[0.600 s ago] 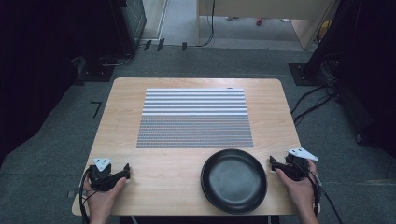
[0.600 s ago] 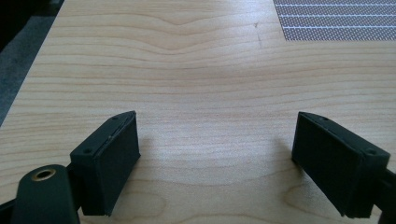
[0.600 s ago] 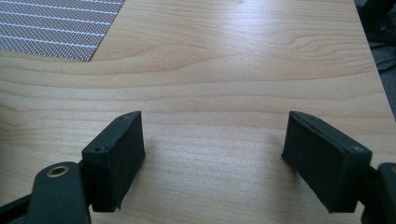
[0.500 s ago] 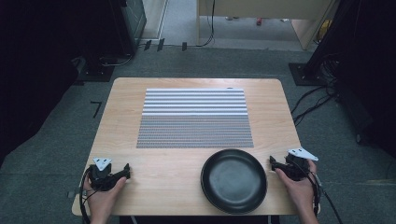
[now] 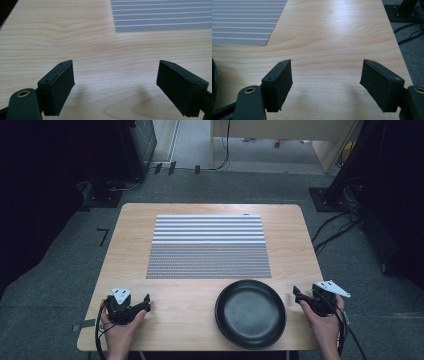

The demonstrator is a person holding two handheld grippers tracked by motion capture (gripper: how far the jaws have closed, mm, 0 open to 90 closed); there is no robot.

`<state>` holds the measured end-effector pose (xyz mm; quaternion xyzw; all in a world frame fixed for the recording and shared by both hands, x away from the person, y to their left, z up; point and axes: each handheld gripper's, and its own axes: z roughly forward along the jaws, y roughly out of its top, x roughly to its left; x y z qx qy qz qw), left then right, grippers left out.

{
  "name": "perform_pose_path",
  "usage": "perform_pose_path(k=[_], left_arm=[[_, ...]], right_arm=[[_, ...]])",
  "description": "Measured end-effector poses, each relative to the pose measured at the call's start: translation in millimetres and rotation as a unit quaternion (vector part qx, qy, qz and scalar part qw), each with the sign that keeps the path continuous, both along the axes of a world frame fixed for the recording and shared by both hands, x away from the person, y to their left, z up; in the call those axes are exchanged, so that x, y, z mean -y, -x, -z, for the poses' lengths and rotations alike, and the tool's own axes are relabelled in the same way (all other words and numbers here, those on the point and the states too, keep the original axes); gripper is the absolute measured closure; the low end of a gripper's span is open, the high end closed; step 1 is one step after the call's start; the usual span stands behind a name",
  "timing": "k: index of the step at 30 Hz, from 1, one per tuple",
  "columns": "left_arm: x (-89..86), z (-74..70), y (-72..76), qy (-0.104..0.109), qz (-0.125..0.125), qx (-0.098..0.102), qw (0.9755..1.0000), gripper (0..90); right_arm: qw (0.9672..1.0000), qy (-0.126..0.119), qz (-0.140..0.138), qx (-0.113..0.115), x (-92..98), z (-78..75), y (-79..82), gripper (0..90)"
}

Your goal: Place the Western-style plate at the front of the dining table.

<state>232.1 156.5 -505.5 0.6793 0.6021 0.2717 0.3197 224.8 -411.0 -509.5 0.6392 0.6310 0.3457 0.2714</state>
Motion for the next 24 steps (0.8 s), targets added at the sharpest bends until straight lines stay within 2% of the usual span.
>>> perform_pose_path(k=[2,4,9,12,15,18,24], left_arm=[[2.8,-0.4,0.3,0.001,0.002,0.001,1.0,14.4],[11.3,-2.0,0.9,0.016,0.013,0.001,0.9998,14.4],[24.2,-3.4,2.2,0.018,0.028,0.004,0.9994,14.4],[38.2,-5.0,5.1,0.031,0.046,0.006,0.9984,14.4],[45.7,-5.9,6.6,0.033,0.056,0.006,0.9979,14.4],[58.1,-8.0,7.9,0.037,0.072,0.006,0.9967,14.4],[69.8,-10.9,7.7,0.048,0.085,0.006,0.9952,14.4]], right_arm=[[1.0,-0.001,0.0,0.004,-0.6,-1.4,1.2,25.7],[0.9999,-0.006,0.001,0.014,-2.8,-5.0,4.0,26.4],[0.9997,-0.01,-0.002,0.023,-6.2,-8.4,7.3,27.0],[0.9993,-0.016,-0.005,0.033,-9.6,-12.2,11.2,27.5],[0.999,-0.022,-0.008,0.038,-13.4,-15.4,14.5,27.6],[0.9987,-0.028,-0.013,0.039,-17.9,-18.1,17.2,27.5],[0.9982,-0.035,-0.03,0.039,-25.9,-22.3,21.5,26.8]])
